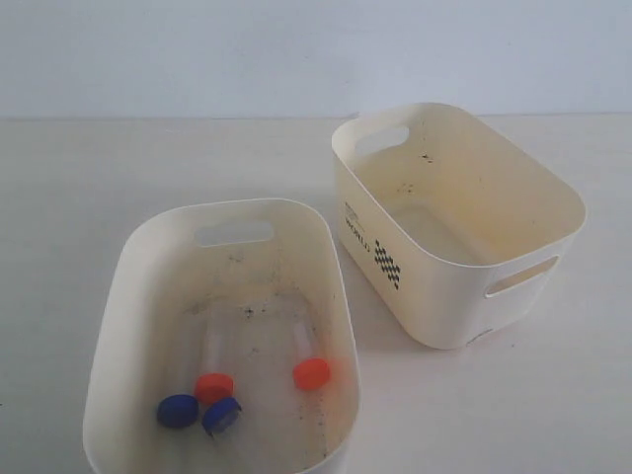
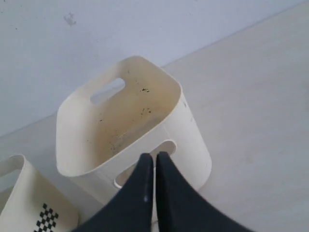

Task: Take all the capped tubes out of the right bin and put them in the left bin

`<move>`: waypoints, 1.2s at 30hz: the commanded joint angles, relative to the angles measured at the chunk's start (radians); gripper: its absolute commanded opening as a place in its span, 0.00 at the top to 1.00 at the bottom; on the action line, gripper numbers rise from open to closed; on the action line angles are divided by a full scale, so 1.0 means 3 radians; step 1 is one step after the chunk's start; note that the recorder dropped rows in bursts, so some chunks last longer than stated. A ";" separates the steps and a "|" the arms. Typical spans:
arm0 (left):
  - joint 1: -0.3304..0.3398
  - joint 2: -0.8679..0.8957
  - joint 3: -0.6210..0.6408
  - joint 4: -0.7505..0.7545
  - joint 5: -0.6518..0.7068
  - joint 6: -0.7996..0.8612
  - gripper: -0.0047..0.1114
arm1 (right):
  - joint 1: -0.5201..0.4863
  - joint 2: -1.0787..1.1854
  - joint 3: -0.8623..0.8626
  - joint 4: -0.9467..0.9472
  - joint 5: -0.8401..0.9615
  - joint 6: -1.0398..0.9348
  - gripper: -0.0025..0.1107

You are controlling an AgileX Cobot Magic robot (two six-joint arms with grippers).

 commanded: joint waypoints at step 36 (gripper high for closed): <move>0.0001 0.0010 -0.0012 -0.0021 -0.0023 -0.0032 0.92 | -0.0038 -0.0385 0.0336 -0.1332 0.0068 0.0355 0.97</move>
